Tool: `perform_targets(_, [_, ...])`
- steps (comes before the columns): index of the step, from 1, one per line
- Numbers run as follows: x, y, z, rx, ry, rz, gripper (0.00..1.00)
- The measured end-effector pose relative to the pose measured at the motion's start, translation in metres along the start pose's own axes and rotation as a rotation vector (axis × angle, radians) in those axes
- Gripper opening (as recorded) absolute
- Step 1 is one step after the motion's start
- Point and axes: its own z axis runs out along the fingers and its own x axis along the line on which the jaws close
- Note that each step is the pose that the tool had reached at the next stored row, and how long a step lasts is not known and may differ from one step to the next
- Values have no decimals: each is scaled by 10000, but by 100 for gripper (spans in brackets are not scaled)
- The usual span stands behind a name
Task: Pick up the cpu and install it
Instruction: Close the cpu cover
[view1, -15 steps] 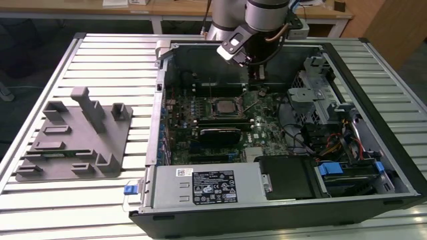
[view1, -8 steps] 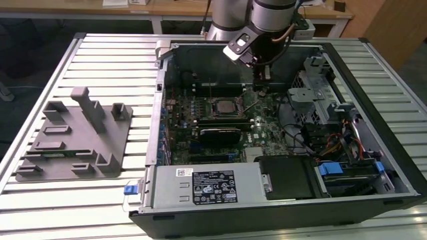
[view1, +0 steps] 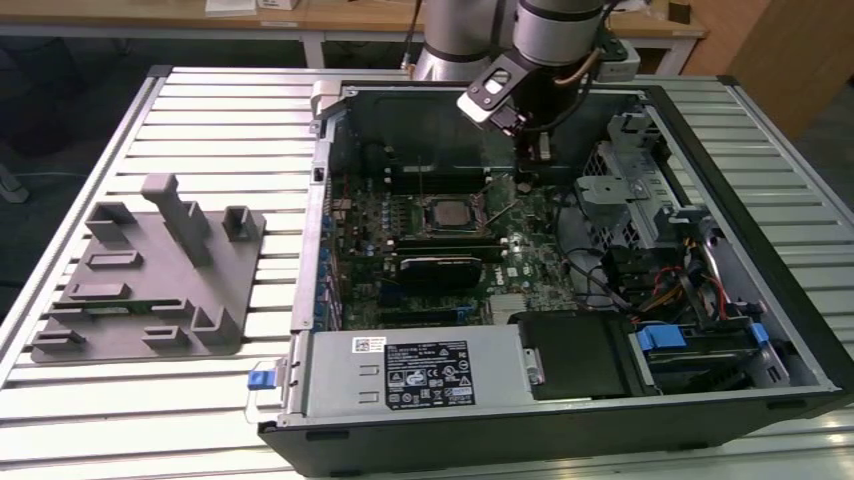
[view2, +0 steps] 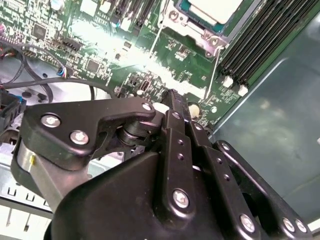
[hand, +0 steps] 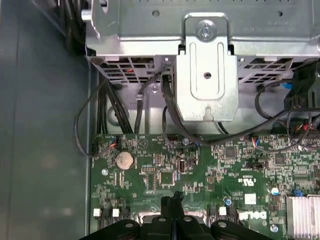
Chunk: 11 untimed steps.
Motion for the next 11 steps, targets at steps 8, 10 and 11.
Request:
perform_targets(8, [1,90,39,1,-1,11,11])
perform_targets(10, [1,96,59,1,0,11,11])
perform_targets(11, [1,97,69,1,0,12,11])
